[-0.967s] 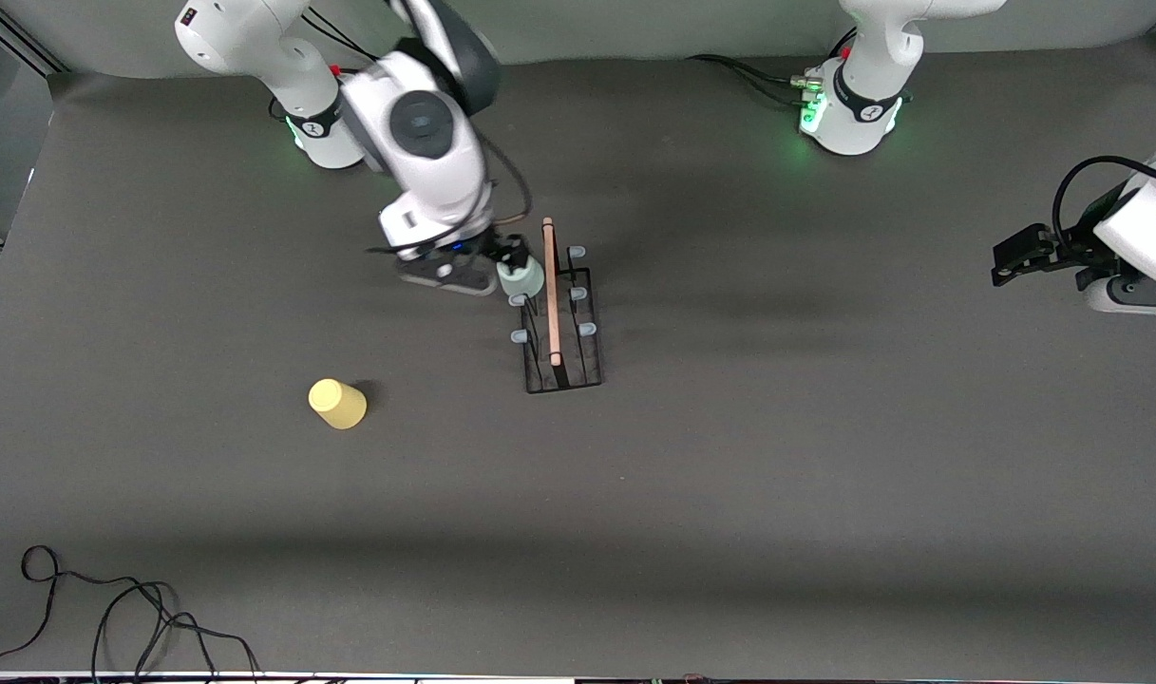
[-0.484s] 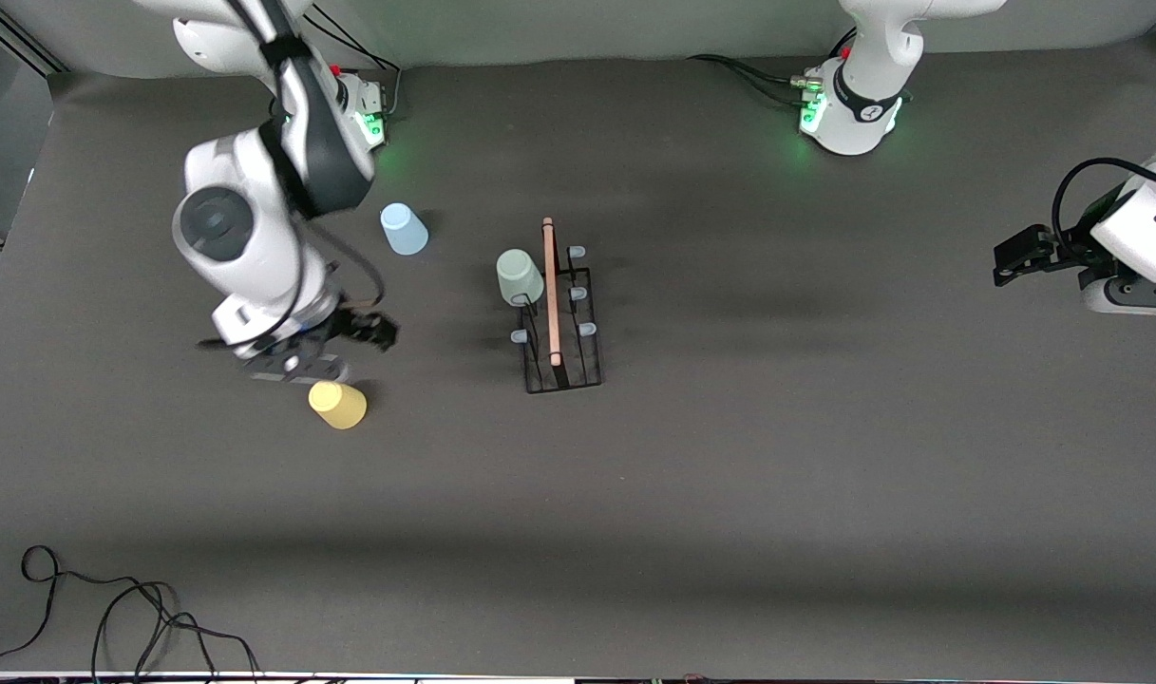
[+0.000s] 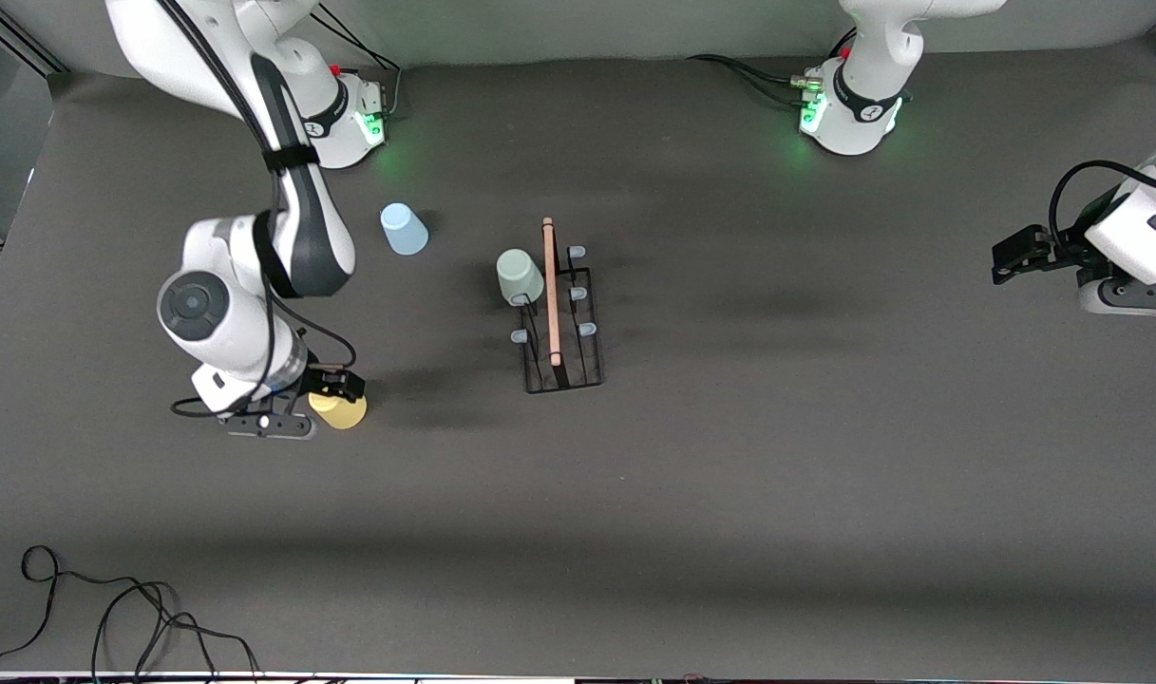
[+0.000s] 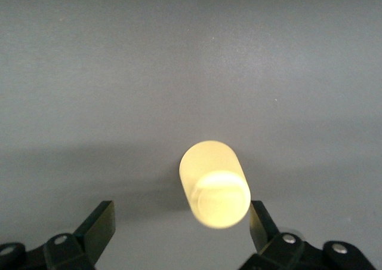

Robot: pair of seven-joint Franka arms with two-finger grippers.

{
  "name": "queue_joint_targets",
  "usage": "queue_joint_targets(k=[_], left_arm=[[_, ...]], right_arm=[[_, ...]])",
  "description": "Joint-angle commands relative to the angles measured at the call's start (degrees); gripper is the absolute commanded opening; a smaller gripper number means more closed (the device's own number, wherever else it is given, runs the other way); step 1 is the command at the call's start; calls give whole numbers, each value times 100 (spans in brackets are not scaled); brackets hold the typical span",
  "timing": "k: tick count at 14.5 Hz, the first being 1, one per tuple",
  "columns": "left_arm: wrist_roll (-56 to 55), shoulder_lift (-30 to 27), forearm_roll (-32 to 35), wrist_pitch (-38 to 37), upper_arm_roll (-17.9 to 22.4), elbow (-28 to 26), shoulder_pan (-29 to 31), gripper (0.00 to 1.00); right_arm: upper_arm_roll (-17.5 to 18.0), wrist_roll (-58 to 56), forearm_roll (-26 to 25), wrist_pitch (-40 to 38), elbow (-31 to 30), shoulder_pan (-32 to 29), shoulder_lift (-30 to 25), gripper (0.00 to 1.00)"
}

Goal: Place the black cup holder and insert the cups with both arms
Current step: 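Grasp the yellow cup with the right gripper and lift it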

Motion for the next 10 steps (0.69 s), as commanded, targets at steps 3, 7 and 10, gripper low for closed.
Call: queue_joint_targets(k=[3,7,10], left_arm=[[-42,-177,97,-101,15,-71,-50,100],[-94,-168,97,-92,15,-71,-59,100],[-104,-168,97,-92,15,-62,-59,100]], right_arm=[[3,-1234,818,445,-37,-330,417,100],[-6,-1781,1302,708,-511,-348,373,100],[3,-1948,1408,876,-784,-339,338,100]])
